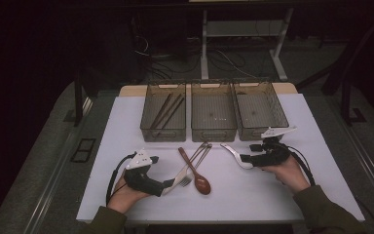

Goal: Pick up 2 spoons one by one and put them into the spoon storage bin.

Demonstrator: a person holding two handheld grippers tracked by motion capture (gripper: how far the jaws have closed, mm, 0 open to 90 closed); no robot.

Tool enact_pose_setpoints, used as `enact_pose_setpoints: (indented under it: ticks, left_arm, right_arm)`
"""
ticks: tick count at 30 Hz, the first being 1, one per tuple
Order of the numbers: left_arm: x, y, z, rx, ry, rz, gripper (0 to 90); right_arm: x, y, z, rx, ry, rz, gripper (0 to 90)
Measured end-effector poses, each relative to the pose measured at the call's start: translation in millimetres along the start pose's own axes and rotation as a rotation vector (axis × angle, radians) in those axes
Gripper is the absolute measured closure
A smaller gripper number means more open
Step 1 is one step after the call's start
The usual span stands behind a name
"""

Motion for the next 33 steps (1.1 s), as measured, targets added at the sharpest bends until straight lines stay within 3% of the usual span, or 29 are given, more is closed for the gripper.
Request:
enact_pose_setpoints:
  ticks: [7,25,33]
  left_arm:
    - [-0.3,0.2,-0.2,0.001,0.001,0.001,0.0]
    - [-0.4,0.6,-0.8,0.003,0.003,0.0,0.0]
    - [-0.5,0.6,-0.8,0.004,0.001,-0.003,0.0]
  right_arm:
    - [-0.4,6.8,-4.3,0.036,-0.019,0.009,40.6]
    - [4.8,12.2,-9.7,0.086,-0.033,0.035,48.9]
    - [11.2,12.7,-10.4,0.113,-0.015,0.09,56.1]
Point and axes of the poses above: each handheld gripper's, and its own axes: z roughly backward along the jaws, y roughly out of its underside, x roughly to its left, the point moved 2 cm from there along -z, roughly forward along the jaws, and after that the axes turned 14 degrees about z, right-handed, at the moved point
